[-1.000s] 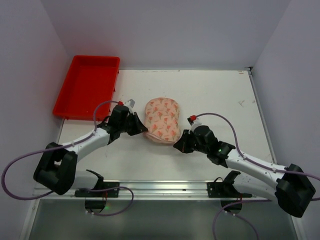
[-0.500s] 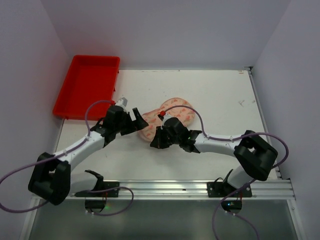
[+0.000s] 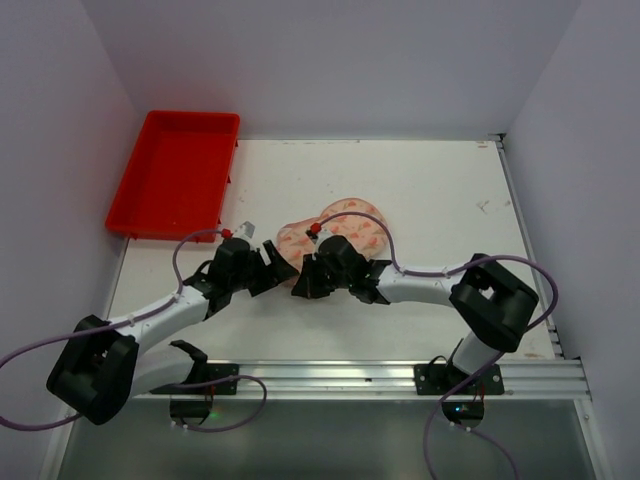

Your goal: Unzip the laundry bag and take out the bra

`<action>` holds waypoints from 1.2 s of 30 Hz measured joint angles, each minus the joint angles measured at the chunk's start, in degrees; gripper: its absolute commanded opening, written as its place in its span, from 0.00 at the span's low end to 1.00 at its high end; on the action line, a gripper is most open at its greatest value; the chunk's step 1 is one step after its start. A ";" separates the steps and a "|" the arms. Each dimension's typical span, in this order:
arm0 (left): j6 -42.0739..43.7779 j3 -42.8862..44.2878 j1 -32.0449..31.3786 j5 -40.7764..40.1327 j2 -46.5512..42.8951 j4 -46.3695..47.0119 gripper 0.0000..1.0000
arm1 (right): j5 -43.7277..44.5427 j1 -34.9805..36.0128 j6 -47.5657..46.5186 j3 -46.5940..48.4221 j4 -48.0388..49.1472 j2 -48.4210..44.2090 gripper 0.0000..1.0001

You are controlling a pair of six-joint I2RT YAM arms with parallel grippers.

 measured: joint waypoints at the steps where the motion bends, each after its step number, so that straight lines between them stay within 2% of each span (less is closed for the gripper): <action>1: -0.39 0.09 -0.46 -0.02 0.66 0.81 0.77 | 0.02 0.09 -0.02 0.00 -0.04 0.00 0.00; 3: -1.31 0.15 -0.90 -0.11 1.51 1.84 0.68 | 0.02 0.13 -0.04 -0.02 -0.07 0.00 0.00; 7: -2.67 0.15 -1.05 -1.20 2.49 3.32 0.33 | 0.02 0.24 -0.24 -0.35 -0.20 -0.22 0.00; 8: -2.99 0.17 -1.05 -1.46 2.95 3.65 0.16 | 0.04 0.24 -0.37 -0.57 -0.50 -0.42 0.00; 10: -3.45 0.17 -1.05 -1.60 3.76 3.65 0.00 | 0.61 0.24 -0.94 -1.36 -1.38 -1.27 0.00; 16: -4.57 -0.57 -1.51 -1.81 3.02 4.11 0.00 | 4.68 -0.81 -2.67 -7.06 -5.44 -8.98 0.00; 22: -10.43 -7.69 -4.28 0.37 -3.41 9.07 0.00 | 3.63 -5.92 -2.64 -13.44 -7.69 -19.30 0.00; 23: -11.52 -9.03 -5.46 0.04 -5.16 9.64 0.03 | 3.28 -6.03 -2.91 -13.66 -8.55 -20.90 0.00; 24: -12.52 -10.19 -7.30 -1.14 -6.97 10.05 0.11 | 3.10 -6.03 -3.23 -13.70 -9.27 -21.99 0.00; 25: -13.53 -11.17 -9.33 -2.16 -8.66 10.19 0.28 | 3.04 -6.08 -3.80 -13.70 -10.47 -23.17 0.00; 27: -14.86 -12.70 -13.66 -4.57 -11.54 9.90 0.44 | 3.82 -6.36 -5.25 -13.70 -13.70 -25.14 0.05; 28: -15.30 -13.42 -15.30 -5.53 -12.57 9.27 0.64 | 4.96 -6.78 -5.97 -13.70 -15.41 -25.77 0.12; 30: -15.67 -14.34 -17.49 -6.75 -13.79 7.37 0.87 | 7.82 -8.04 -6.91 -13.70 -18.25 -26.12 0.25; 31: -15.56 -14.45 -18.10 -7.43 -14.34 5.73 1.00 | 9.11 -8.63 -7.21 -13.70 -19.43 -26.12 0.42; 33: -15.08 -13.60 -18.43 -9.16 -15.65 1.16 1.00 | 10.97 -9.20 -7.58 -13.73 -21.73 -26.27 0.56; 34: -14.45 -12.61 -18.43 -10.62 -16.28 -1.66 1.00 | 11.37 -9.20 -7.67 -13.73 -22.77 -26.56 0.67; 36: -12.63 -8.92 -18.43 -13.79 -17.14 -8.33 1.00 | 12.35 -9.16 -7.80 -13.73 -24.98 -28.02 0.76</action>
